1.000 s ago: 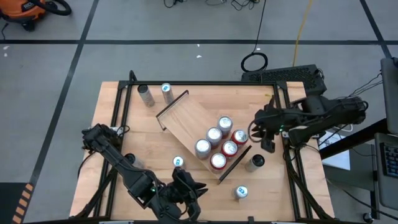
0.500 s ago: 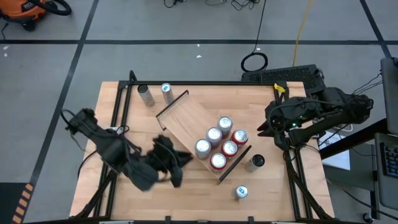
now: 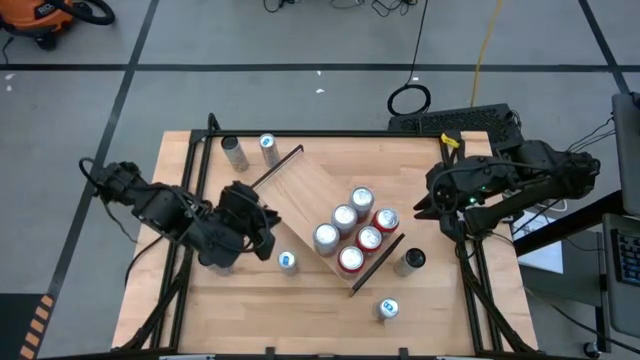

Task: Place canned beverage on shelf
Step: Put the top blue soda can on the shelf

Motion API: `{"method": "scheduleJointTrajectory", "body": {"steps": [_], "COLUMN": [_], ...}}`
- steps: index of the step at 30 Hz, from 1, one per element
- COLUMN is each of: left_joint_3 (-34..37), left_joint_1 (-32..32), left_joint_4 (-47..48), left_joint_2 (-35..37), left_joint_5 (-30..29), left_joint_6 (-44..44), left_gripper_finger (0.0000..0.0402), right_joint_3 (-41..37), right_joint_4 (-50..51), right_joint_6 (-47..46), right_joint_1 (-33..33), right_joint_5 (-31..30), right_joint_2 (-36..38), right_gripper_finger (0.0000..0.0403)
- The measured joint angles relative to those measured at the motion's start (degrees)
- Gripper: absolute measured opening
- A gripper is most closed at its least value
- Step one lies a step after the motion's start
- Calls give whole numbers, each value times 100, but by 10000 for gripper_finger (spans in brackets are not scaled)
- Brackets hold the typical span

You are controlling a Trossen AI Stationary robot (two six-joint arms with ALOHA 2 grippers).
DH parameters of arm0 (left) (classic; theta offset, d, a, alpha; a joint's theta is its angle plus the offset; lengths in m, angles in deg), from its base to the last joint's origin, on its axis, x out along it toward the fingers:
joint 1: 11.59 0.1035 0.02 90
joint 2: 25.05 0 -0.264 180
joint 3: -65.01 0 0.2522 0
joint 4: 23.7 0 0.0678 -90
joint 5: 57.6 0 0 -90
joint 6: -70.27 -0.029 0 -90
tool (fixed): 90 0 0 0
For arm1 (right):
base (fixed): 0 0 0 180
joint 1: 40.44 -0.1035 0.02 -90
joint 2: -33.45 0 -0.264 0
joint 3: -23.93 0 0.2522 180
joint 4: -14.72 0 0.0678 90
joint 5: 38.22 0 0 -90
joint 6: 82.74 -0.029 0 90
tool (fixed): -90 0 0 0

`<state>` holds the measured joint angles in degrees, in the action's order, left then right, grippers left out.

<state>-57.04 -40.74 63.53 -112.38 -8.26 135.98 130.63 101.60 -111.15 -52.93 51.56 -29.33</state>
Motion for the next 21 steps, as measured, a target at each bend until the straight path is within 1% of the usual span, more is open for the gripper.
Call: {"method": "scheduleJointTrajectory", "body": {"steps": [3, 6, 9, 14, 18, 21], "left_joint_3": [2, 8, 7, 7, 7, 4], "left_joint_1": [116, 178, 238, 509, 819, 977], "left_joint_4": [350, 406, 400, 379, 387, 418], "left_joint_2": [33, 180, 401, 761, 1016, 1125], "left_joint_5": [7, 14, -68, -557, -600, -563], "left_joint_6": [-5, -190, -612, -1674, -2281, -2631], "left_gripper_finger": [70, 70, 70, 70, 70, 70], "right_joint_3": [0, 0, 0, -2, 0, -2], "right_joint_4": [0, 0, 53, 407, 561, 771], "right_joint_6": [-97, -196, -234, -237, -310, -592], "right_joint_1": [2, 0, 2, 2, 2, 2], "right_joint_5": [-162, -286, -294, -292, -324, -454], "right_joint_2": [0, 0, 0, -2, -2, -2], "right_gripper_finger": [77, 77, 77, 77, 77, 77]}}
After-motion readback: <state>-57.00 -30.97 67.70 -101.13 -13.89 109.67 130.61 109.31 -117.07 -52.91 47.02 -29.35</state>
